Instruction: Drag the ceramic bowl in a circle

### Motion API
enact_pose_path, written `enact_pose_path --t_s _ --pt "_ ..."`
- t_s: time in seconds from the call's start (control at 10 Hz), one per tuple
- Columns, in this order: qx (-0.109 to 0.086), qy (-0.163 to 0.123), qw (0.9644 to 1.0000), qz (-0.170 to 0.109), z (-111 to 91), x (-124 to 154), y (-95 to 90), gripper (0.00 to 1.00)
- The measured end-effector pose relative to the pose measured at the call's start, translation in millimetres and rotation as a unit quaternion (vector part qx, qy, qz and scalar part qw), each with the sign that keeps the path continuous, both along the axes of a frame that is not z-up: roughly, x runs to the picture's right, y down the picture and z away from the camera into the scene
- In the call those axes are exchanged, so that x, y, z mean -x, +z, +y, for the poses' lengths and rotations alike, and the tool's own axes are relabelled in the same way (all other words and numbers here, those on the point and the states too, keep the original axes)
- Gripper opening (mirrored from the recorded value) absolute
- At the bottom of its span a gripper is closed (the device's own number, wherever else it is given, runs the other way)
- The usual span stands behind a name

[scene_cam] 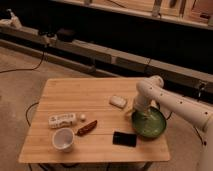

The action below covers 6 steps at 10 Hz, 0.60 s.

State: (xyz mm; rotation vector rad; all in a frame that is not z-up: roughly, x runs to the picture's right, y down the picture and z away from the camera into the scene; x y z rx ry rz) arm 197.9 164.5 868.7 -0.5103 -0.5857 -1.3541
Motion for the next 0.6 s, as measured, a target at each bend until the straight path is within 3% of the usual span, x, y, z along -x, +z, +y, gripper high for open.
enact_pose_path --t_s 0.2,0.6 --pt "0.011 -0.011 0.9998 -0.012 5 19 1.1 0.69" --pt "0.046 -0.029 0.9984 -0.013 20 33 0.5 0.28"
